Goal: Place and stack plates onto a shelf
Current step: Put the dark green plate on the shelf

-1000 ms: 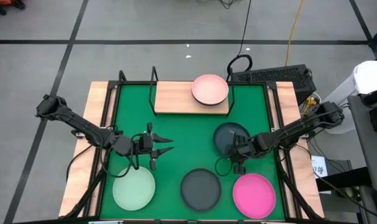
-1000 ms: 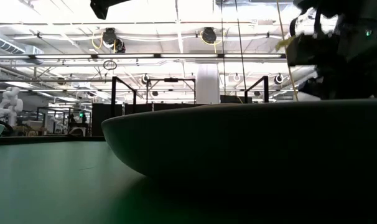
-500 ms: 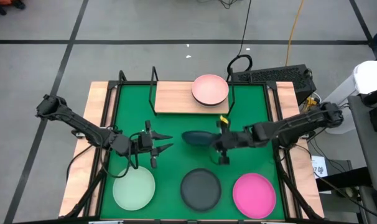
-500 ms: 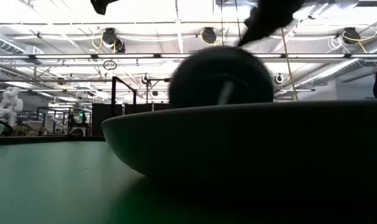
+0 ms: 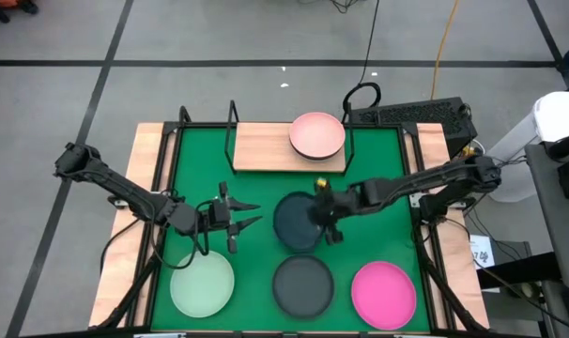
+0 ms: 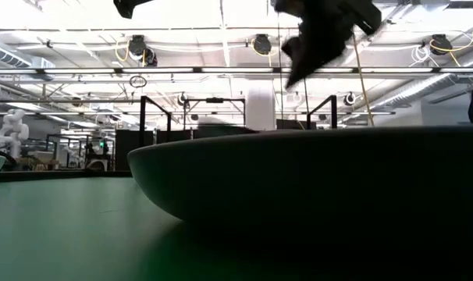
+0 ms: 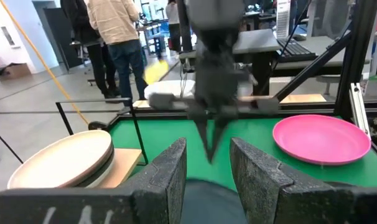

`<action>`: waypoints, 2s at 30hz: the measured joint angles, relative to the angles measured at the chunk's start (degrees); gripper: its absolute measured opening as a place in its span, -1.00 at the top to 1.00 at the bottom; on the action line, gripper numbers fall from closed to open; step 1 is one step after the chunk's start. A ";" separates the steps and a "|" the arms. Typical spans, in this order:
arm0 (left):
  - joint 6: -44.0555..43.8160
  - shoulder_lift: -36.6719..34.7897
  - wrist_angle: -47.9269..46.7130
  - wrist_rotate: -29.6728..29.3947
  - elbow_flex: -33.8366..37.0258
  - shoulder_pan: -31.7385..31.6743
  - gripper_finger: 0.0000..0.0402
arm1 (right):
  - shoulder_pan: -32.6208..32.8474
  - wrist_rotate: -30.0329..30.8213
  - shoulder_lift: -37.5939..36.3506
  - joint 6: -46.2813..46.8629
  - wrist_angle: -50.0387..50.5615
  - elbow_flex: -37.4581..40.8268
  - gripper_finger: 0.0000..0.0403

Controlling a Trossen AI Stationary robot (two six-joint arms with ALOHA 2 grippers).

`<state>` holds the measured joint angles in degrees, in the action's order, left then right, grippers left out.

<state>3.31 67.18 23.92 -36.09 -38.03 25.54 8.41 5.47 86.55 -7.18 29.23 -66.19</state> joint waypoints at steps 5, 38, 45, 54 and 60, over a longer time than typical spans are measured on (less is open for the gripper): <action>-0.02 0.00 -0.61 0.01 0.01 0.00 0.36 | 3.97 -0.21 5.58 -5.74 7.36 0.04 0.84; -2.35 0.00 -1.94 0.02 0.01 0.02 0.36 | 12.68 19.85 14.36 -22.66 -7.32 10.97 0.65; -2.35 0.00 -1.95 0.02 0.01 0.02 0.36 | 13.00 22.83 11.37 -27.02 -7.59 11.10 0.97; -2.32 0.00 -2.12 0.02 0.00 0.02 0.36 | 12.62 22.83 2.94 -38.64 -9.96 11.08 0.99; -1.46 0.00 -1.30 0.02 -0.02 -0.02 0.36 | 8.87 23.28 1.13 -42.77 -21.16 11.08 0.99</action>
<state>1.86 67.18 22.63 -36.07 -38.04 25.52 17.27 28.74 87.68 -49.95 8.07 -55.11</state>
